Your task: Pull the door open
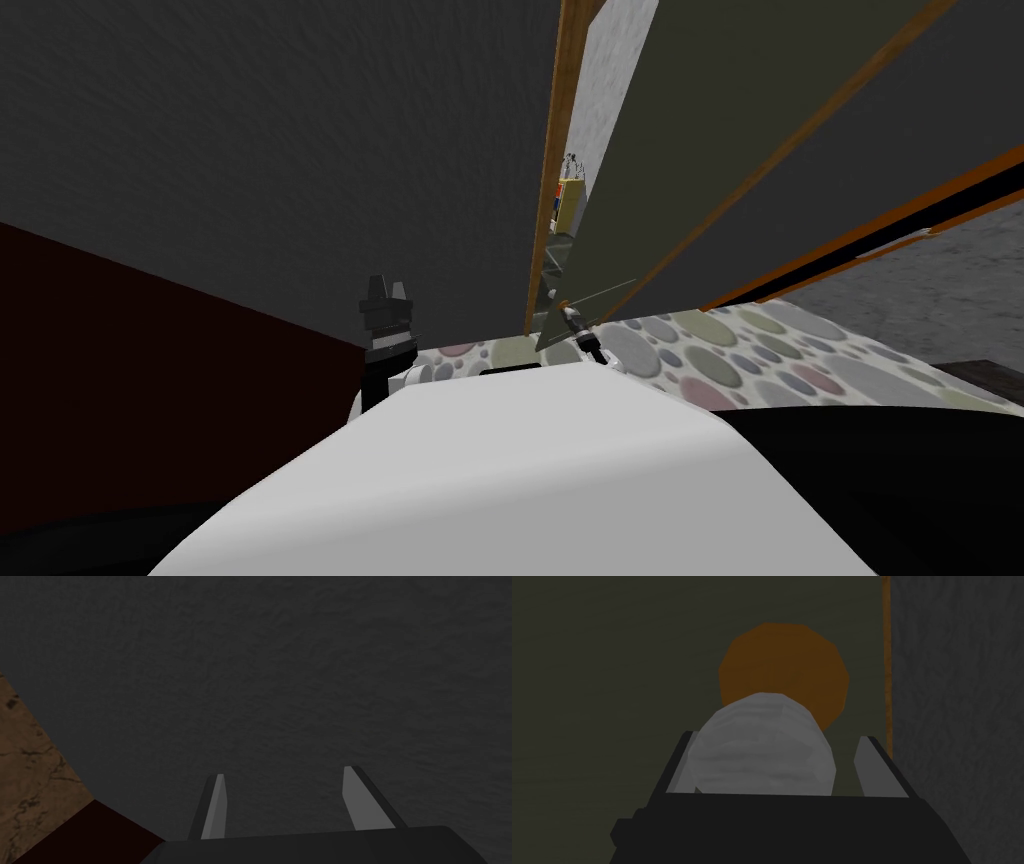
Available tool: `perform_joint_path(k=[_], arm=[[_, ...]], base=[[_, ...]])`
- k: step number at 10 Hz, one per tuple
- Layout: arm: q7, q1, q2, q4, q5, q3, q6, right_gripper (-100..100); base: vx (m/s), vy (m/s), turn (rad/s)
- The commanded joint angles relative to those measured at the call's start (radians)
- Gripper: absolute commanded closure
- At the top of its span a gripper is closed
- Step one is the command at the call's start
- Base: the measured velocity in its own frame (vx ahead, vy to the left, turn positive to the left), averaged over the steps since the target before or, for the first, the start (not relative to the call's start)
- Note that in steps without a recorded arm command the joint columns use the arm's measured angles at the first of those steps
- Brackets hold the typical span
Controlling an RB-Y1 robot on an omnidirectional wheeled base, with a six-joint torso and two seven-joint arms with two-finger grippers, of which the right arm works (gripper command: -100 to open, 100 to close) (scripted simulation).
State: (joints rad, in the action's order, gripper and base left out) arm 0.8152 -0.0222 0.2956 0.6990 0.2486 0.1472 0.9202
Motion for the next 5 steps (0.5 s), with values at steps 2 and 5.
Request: perform_joint_path(k=[2, 5], arm=[[-0.048, 0.006, -0.010, 0.012, -0.008, -0.012, 0.000, 100], [-0.119, 0.013, -0.011, 0.020, -0.026, -0.018, -0.003, 100]], base=[[-0.030, -0.062, 0.077], [-0.043, -0.059, 0.093]])
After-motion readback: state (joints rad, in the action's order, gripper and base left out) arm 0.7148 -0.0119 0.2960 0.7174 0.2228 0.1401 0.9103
